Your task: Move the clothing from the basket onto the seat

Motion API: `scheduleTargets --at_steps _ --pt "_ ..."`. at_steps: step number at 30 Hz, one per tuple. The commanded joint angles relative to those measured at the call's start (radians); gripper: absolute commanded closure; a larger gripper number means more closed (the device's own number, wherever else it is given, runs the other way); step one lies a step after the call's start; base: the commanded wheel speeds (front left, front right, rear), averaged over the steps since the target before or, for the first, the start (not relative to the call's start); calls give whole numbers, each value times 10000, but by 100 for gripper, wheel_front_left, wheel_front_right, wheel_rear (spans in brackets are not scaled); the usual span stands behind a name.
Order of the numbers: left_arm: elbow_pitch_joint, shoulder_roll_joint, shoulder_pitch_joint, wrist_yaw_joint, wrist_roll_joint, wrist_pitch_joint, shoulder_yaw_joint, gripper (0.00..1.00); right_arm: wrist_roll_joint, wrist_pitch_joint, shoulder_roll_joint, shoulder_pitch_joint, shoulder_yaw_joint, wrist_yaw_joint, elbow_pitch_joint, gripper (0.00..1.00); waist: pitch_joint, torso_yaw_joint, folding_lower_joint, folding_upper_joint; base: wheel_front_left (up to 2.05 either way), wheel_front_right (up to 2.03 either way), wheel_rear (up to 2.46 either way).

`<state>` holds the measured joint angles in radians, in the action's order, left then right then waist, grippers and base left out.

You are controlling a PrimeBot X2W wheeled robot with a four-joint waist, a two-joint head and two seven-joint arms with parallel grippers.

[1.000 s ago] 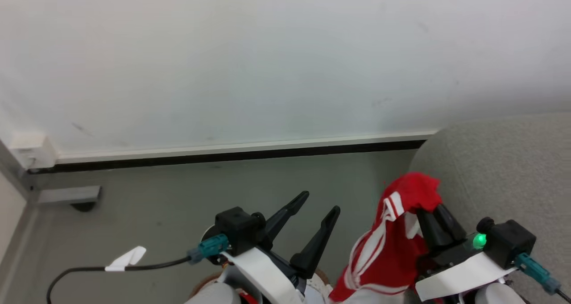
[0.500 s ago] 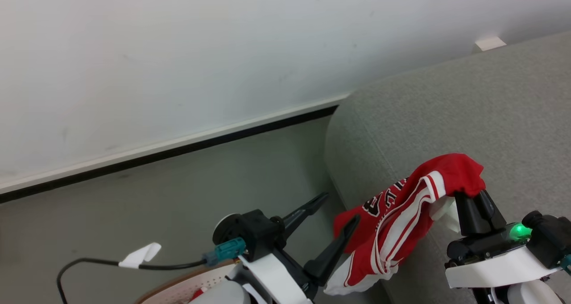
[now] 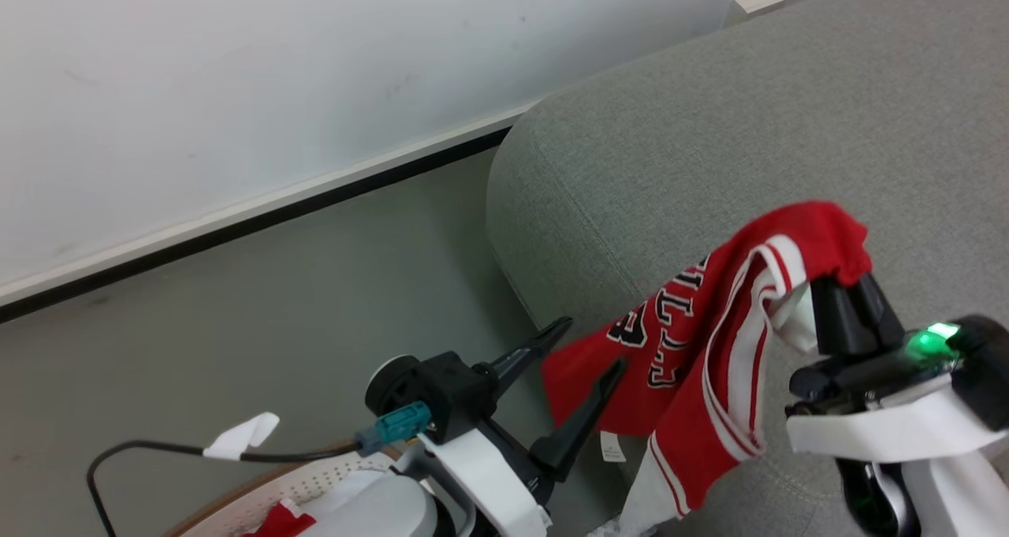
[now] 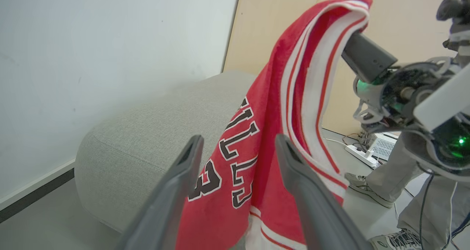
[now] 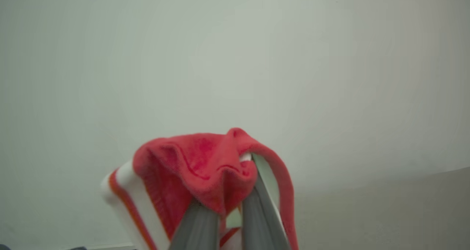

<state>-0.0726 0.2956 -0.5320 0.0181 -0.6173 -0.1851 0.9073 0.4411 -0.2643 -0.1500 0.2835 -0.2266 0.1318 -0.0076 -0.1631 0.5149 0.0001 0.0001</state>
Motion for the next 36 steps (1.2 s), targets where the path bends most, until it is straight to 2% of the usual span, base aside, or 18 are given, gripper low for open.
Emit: scheduleTargets --at_steps 1,5,14,16,23,27,32,36 --pt "-33 82 -116 -28 152 11 0 0 143 0 -100 543 27 -21 -39 100 -186 35 -1 -1 0 0 0" --pt "11 66 -312 -87 240 127 80 0 287 0 -500 1577 62 -21 146 100 -482 -122 -1 -1 0 0 0" --pt "502 420 -1110 -158 554 680 111 0 1817 412 -2377 5405 574 -21 1525 100 -2297 -1191 -1 -1 0 0 0" --pt "661 501 -1344 -161 666 795 115 0 2190 636 -2948 6215 877 -21 1970 100 -2798 -1494 -1 -1 0 0 0" --pt "1384 700 -2229 -236 1340 1187 248 0 1947 1201 -4986 8676 1382 -21 3589 100 -4582 -2418 -1 -1 0 0 0" --pt "1448 676 -2538 -260 1519 1268 273 0 1399 1604 -5451 9337 1475 -22 5241 100 -5209 -2680 -1 -1 0 0 0" --pt "1269 544 -2732 -333 1458 1149 283 0 1086 2191 -5290 9241 775 -23 6987 100 -5591 -2904 -1 -1 0 0 0" --pt "1093 495 -2750 -321 1360 1030 241 0 1171 3242 -5023 8759 -142 -23 8066 100 -5578 -2978 -1 -1 0 0 0"
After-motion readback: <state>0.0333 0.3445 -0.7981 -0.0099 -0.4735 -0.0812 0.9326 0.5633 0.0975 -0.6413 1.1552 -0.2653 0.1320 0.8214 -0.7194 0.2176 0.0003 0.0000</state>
